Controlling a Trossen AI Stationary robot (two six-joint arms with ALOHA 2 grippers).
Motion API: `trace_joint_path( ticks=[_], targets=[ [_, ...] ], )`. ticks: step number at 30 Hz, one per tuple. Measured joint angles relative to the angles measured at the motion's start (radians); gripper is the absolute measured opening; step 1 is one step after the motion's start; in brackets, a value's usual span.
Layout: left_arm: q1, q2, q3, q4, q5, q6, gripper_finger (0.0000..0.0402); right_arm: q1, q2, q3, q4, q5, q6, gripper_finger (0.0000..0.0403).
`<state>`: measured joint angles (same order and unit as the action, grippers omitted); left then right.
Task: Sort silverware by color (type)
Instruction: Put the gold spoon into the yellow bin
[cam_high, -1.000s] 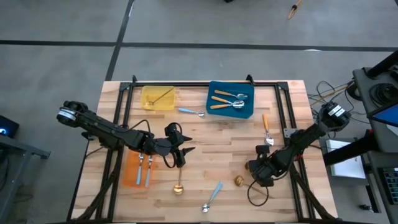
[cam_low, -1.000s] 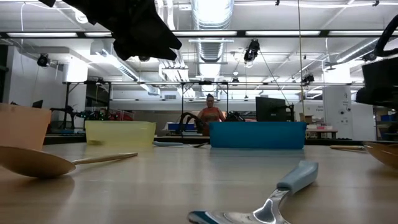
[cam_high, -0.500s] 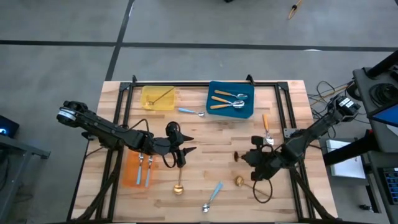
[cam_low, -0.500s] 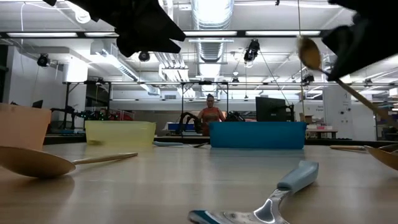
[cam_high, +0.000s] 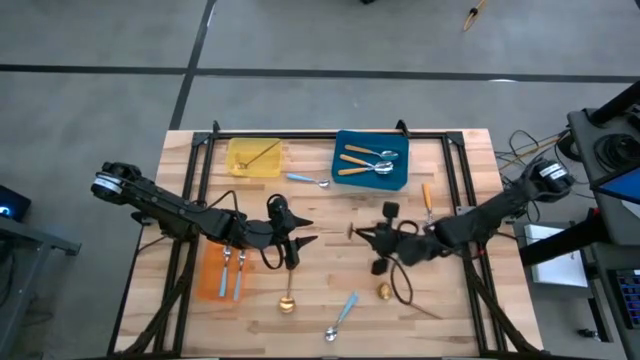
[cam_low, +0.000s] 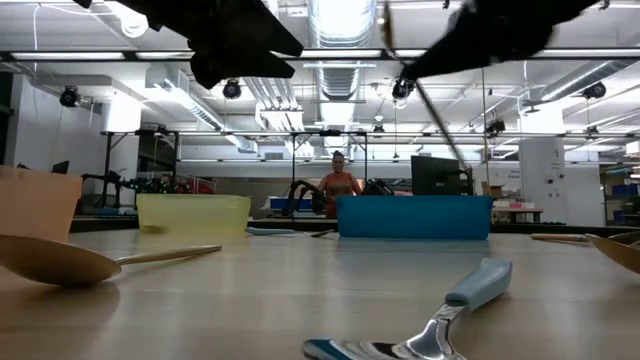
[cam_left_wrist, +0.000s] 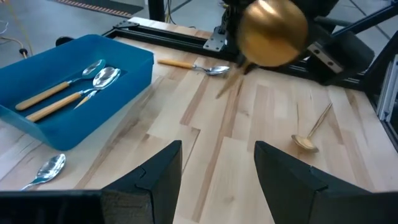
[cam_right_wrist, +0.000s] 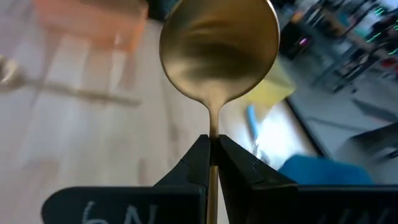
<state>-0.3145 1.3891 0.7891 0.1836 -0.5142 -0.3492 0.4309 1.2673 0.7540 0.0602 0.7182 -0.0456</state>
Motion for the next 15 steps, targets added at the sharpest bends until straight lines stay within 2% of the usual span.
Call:
trace_joint_path(
  ticks=[9, 15],
  targets=[
    [-0.038, 0.0, 0.0, -0.003, -0.002, 0.0, 0.0183, -0.12, 0.174, 0.0, 0.534, -0.008, -0.228, 0.0011],
    [-0.072, 0.0, 0.0, -0.009, -0.104, 0.024, 0.0183, -0.159, 0.302, 0.008, 0.833, -0.008, -0.31, 0.0011]
  ],
)
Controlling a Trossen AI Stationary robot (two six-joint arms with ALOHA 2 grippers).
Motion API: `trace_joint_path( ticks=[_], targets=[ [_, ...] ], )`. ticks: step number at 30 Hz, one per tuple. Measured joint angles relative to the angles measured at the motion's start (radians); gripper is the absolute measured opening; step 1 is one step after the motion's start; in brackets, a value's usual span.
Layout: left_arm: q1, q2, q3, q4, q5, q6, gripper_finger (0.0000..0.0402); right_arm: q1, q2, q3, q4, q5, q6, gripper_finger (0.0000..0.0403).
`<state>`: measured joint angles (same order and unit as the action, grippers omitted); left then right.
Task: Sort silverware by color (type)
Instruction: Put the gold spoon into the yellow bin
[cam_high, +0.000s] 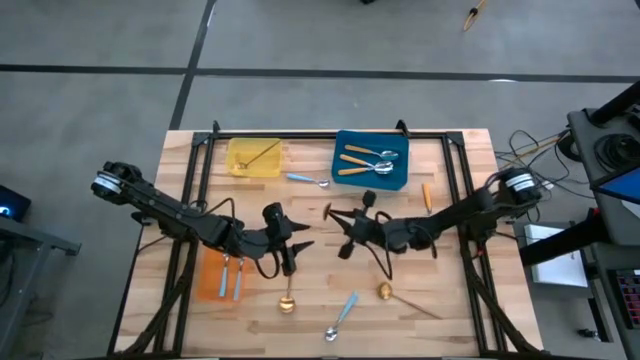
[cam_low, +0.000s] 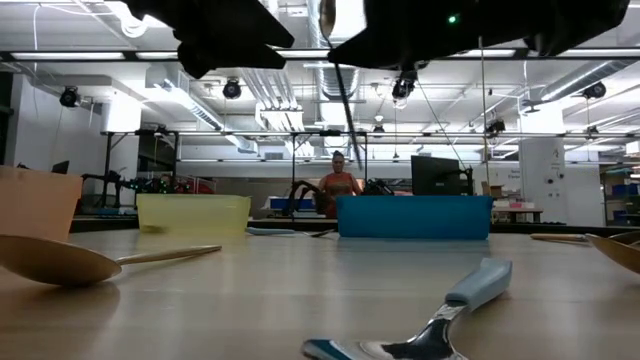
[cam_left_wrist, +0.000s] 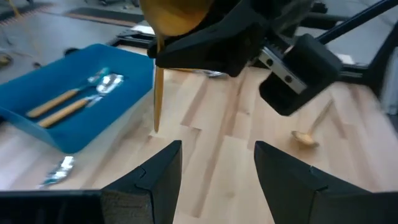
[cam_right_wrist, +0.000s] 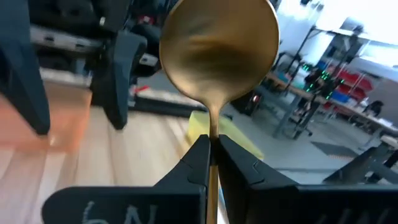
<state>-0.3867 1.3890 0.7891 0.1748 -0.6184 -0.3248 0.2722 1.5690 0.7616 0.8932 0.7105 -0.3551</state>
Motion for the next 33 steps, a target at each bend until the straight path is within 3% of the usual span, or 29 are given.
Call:
trace_joint_path(
  ticks=[5, 14, 19, 25, 30, 33],
  targets=[
    [-0.013, -0.028, 0.0, -0.014, -0.084, 0.071, 0.0183, -0.016, 0.075, 0.046, 0.137, 0.002, -0.077, 0.0011],
    [-0.014, -0.167, 0.0, -0.116, -0.181, 0.174, 0.0183, -0.044, 0.137, 0.187, 0.116, 0.077, -0.252, 0.0011],
    [-0.008, -0.281, -0.019, -0.164, -0.28, 0.225, 0.0183, -0.099, 0.15, 0.272, -0.008, 0.078, -0.258, 0.0011],
    [0.028, -0.428, -0.068, -0.16, -0.282, 0.308, 0.0183, -0.183, 0.159, 0.379, -0.146, 0.059, -0.257, 0.0011],
    [0.096, -0.541, -0.111, -0.159, -0.272, 0.35, 0.0183, -0.259, 0.184, 0.455, -0.223, -0.041, -0.227, 0.0011],
    [0.148, -0.586, -0.143, -0.121, -0.212, 0.373, 0.0183, -0.299, 0.22, 0.488, -0.23, -0.106, -0.187, 0.0011]
  ],
)
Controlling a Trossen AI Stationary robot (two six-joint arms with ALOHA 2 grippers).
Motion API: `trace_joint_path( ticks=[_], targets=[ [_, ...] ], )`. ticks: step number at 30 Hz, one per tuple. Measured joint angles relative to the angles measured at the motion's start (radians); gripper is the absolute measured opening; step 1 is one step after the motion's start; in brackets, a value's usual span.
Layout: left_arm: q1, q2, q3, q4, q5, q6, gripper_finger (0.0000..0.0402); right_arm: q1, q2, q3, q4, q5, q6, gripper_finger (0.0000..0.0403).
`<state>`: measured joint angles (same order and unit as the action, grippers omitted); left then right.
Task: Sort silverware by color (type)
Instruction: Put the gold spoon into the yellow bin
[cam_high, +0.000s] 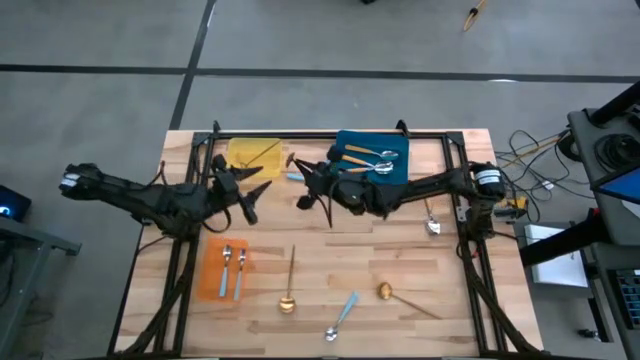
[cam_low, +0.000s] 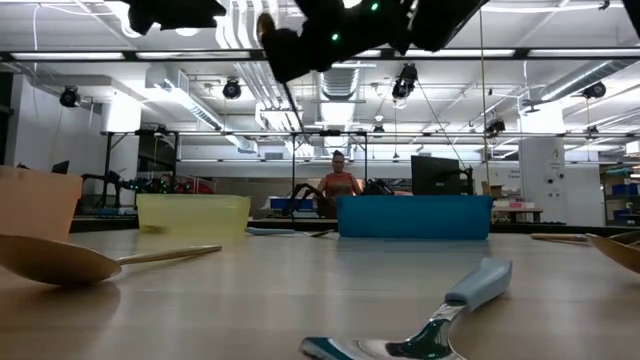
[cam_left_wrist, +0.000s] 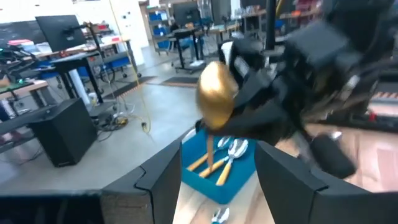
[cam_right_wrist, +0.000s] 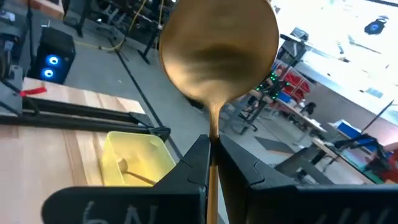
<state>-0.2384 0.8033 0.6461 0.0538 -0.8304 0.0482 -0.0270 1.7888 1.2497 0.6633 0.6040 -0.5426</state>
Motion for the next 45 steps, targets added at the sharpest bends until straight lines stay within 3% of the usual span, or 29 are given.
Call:
trace_joint_path(
  ticks=[7, 15, 25, 33, 39, 45],
  targets=[
    [0.107, -0.026, -0.104, 0.202, 0.111, 0.022, 0.0183, -0.039, 0.121, 0.097, -0.021, -0.01, -0.018, 0.0011],
    [0.136, -0.007, -0.176, 0.287, 0.115, 0.011, 0.0183, -0.042, 0.194, 0.202, -0.093, -0.002, -0.032, 0.0011],
    [0.142, 0.007, -0.185, 0.309, 0.037, 0.012, 0.0183, -0.041, 0.2, 0.217, -0.112, -0.002, -0.035, 0.0011],
    [0.147, 0.116, -0.185, 0.367, 0.032, -0.038, 0.0183, -0.041, 0.199, 0.217, -0.114, -0.002, -0.035, 0.0011],
    [0.149, 0.192, -0.185, 0.482, -0.07, 0.004, 0.0183, -0.041, 0.197, 0.217, -0.137, -0.004, -0.035, 0.0011],
    [0.172, 0.23, -0.184, 0.507, -0.078, 0.005, 0.018, -0.04, 0.197, 0.216, -0.143, -0.005, -0.035, 0.0011]
  ],
)
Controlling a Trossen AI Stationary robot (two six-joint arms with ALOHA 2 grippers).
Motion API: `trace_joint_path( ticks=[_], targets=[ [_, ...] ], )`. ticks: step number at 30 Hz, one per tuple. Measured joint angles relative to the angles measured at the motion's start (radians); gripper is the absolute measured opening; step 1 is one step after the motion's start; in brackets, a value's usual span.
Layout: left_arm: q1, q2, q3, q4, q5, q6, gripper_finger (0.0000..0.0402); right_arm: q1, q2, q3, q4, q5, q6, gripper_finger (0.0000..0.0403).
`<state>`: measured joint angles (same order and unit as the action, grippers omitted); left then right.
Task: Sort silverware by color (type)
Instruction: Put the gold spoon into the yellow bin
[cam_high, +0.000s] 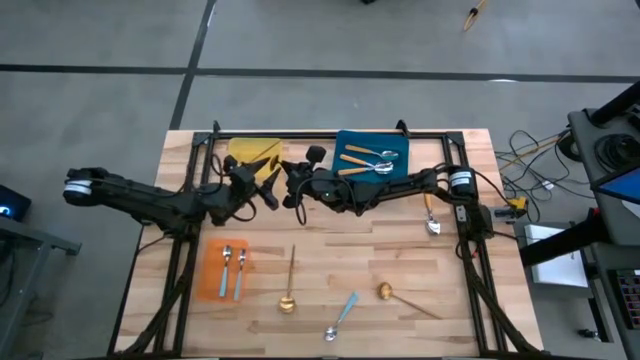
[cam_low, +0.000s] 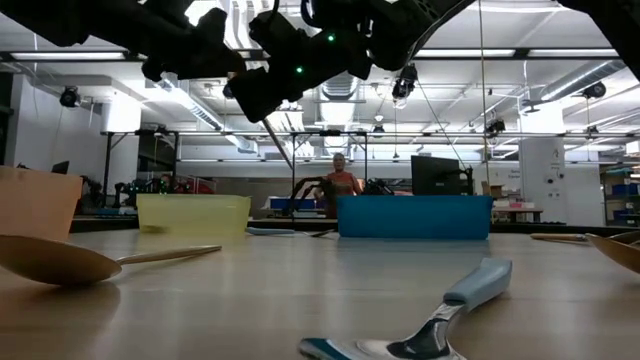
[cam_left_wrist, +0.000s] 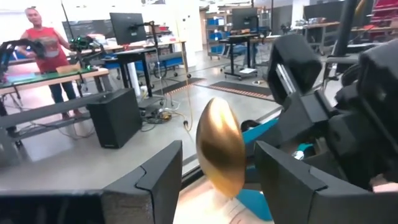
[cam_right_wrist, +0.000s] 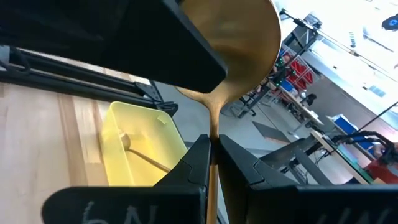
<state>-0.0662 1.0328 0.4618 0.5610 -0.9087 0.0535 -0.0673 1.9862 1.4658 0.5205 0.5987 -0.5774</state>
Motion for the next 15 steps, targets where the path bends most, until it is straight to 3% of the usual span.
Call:
trace_joint_path(
  ticks=[8, 15],
  targets=[
    [0.016, 0.015, 0.0, 0.008, -0.022, -0.014, 0.0131, 0.003, 0.0, 0.0, -0.015, -0.005, -0.01, 0.0011],
    [0.016, 0.015, 0.0, 0.014, -0.039, -0.031, 0.0048, 0.004, 0.0, 0.0, -0.026, -0.005, -0.008, 0.0012]
  ],
)
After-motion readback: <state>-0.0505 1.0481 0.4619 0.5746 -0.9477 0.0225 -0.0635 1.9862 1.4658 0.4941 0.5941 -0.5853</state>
